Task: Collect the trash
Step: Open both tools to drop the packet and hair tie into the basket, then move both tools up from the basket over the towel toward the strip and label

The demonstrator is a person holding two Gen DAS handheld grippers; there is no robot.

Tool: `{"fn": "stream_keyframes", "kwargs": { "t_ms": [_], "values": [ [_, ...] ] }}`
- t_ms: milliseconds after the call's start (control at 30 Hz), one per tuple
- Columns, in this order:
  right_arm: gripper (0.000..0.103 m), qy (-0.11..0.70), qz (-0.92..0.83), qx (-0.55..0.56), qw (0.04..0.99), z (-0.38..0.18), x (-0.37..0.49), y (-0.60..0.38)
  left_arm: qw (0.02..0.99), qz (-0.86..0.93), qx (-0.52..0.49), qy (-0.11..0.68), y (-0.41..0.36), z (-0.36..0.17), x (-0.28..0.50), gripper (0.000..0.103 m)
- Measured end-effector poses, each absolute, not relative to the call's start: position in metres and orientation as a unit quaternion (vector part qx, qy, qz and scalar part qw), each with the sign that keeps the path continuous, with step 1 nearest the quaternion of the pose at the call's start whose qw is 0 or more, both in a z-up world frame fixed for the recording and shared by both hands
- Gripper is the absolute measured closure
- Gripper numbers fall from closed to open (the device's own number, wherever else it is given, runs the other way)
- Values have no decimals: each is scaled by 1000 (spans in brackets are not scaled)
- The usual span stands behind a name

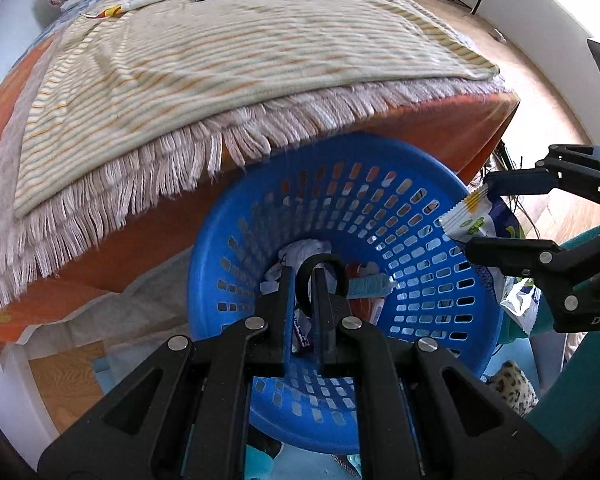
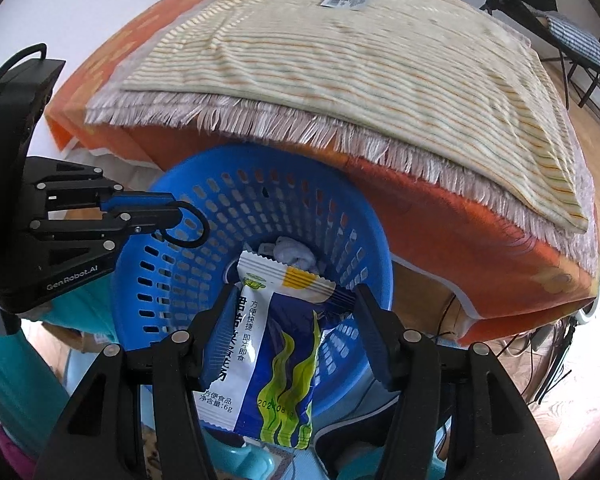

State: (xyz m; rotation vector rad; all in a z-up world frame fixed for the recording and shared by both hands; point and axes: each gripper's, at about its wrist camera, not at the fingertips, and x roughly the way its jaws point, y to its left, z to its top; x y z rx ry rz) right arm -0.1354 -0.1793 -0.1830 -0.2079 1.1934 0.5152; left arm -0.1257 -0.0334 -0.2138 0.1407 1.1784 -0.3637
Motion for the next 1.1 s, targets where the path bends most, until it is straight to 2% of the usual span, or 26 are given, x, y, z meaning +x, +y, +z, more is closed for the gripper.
{"fn": "stream_keyframes", "kwargs": {
  "t_ms": [200, 267, 333, 367, 1100],
  "values": [
    [45, 560, 237, -96, 788, -184, -133, -180, 808, -165, 68, 562, -33, -220, -125, 97],
    [45, 563, 235, -100, 786, -186, -132, -179, 807, -164, 69, 564, -32, -222, -125, 90],
    [45, 565, 233, -102, 785, -188, -133, -177, 807, -164, 68, 563, -32, -222, -124, 76],
    [44, 566, 233, -103, 784, -189, -134, -176, 808, -164, 69, 562, -32, -222, -125, 75],
    [42, 565, 224, -111, 786, -194, -131, -173, 808, -170, 53, 562, -24, -206, -108, 75]
  ]
}}
